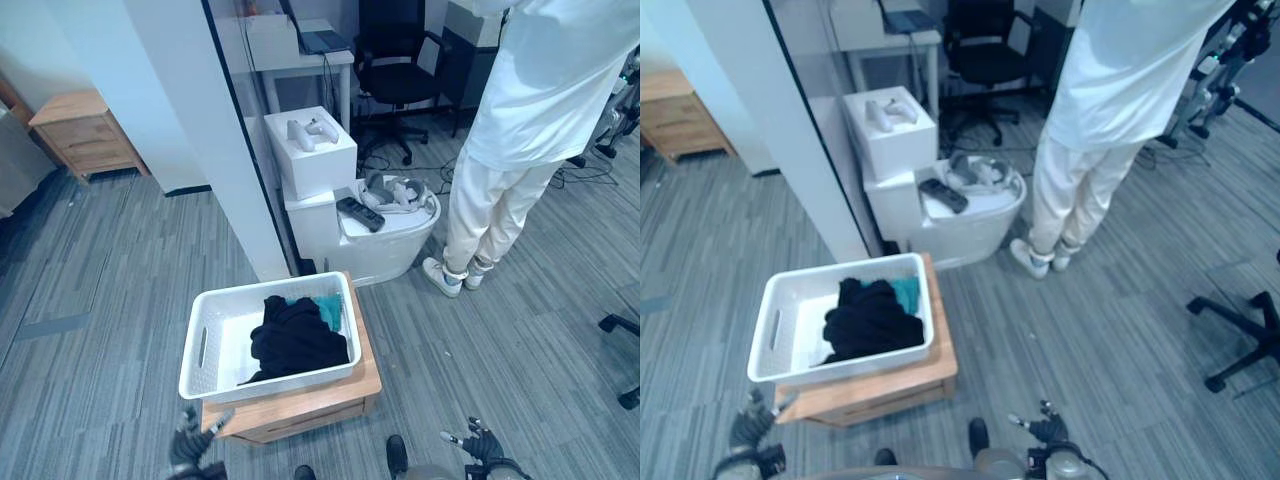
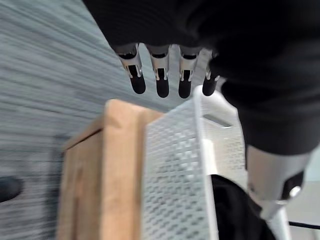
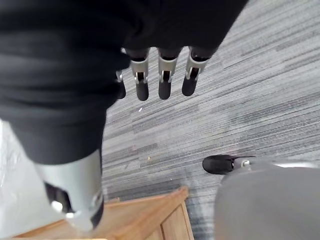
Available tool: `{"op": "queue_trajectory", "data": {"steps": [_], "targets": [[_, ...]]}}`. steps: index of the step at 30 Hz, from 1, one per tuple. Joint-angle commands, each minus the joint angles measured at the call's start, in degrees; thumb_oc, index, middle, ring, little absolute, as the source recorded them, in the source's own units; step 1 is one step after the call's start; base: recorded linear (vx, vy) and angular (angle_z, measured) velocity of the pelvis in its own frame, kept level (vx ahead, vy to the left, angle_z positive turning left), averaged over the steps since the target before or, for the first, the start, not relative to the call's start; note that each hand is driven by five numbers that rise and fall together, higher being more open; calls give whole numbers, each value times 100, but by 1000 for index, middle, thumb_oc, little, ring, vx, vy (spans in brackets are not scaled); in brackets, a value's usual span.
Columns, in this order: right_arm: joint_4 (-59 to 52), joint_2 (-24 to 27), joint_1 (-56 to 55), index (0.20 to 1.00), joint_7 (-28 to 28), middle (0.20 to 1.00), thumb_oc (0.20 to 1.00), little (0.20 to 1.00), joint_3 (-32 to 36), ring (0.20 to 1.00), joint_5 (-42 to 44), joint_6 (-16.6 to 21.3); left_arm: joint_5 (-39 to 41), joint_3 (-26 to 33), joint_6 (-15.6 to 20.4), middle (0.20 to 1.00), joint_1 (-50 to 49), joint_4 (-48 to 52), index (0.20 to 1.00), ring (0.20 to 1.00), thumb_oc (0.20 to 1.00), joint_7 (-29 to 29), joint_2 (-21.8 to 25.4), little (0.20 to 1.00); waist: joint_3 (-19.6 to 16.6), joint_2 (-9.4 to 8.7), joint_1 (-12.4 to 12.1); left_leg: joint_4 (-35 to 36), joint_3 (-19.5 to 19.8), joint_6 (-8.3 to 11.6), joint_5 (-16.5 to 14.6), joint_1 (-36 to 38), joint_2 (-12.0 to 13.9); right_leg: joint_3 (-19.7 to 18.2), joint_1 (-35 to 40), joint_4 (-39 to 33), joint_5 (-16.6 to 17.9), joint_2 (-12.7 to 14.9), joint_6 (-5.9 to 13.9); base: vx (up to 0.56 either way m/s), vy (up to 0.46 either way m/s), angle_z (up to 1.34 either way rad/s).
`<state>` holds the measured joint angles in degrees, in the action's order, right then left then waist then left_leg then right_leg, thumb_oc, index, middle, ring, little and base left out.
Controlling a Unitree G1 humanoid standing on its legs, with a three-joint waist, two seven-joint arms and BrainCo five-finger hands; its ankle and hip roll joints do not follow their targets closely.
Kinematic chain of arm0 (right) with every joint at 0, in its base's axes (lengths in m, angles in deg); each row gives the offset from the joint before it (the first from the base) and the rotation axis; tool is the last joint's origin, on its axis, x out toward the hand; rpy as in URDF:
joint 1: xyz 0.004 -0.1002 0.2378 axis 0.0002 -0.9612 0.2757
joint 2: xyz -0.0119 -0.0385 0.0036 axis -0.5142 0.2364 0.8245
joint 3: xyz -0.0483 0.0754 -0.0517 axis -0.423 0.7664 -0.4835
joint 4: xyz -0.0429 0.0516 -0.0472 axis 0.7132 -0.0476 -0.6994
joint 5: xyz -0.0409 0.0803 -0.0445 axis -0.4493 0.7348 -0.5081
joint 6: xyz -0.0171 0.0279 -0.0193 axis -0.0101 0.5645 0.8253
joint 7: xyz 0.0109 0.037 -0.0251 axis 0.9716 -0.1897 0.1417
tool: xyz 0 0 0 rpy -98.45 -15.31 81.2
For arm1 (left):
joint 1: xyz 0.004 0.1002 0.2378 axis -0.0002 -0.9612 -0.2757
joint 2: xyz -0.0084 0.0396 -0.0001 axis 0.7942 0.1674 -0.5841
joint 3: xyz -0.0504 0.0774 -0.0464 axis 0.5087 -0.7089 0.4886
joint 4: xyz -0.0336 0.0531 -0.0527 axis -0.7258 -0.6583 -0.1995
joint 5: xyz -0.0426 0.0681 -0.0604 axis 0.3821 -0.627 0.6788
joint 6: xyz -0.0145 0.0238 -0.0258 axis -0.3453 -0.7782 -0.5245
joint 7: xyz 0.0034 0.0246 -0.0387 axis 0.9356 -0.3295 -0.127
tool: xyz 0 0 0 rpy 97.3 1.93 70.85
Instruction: Tidy up the quilt and then pick up the clothes from the bed and put them into the laundry hamper.
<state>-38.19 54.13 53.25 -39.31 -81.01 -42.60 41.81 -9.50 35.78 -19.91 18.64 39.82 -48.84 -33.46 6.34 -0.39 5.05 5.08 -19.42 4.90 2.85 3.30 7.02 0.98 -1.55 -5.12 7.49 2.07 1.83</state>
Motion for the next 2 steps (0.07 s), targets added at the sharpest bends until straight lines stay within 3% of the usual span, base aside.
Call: {"op": "queue_trajectory", "data": {"steps": [1,2], "targets": [[18,296,545,1000,27,1000,1000,1000,-226,1000,140,146,145,-191,-22,1000,747,-421,1000,1000,1000,-107,144,1000,108,58,68,-8,323,66,-346,209,122,102,387,12,-872,302,535,5,40,5],[113,281,558,1000,31,1000,1000,1000,-320,1000,66,167,126,-246,-15,1000,772,-521,1000,1000,1000,-75,86,1000,105,51,50,-8,342,61,-364,214,109,111,398,12,-880,306,539,0,47,6]]}}
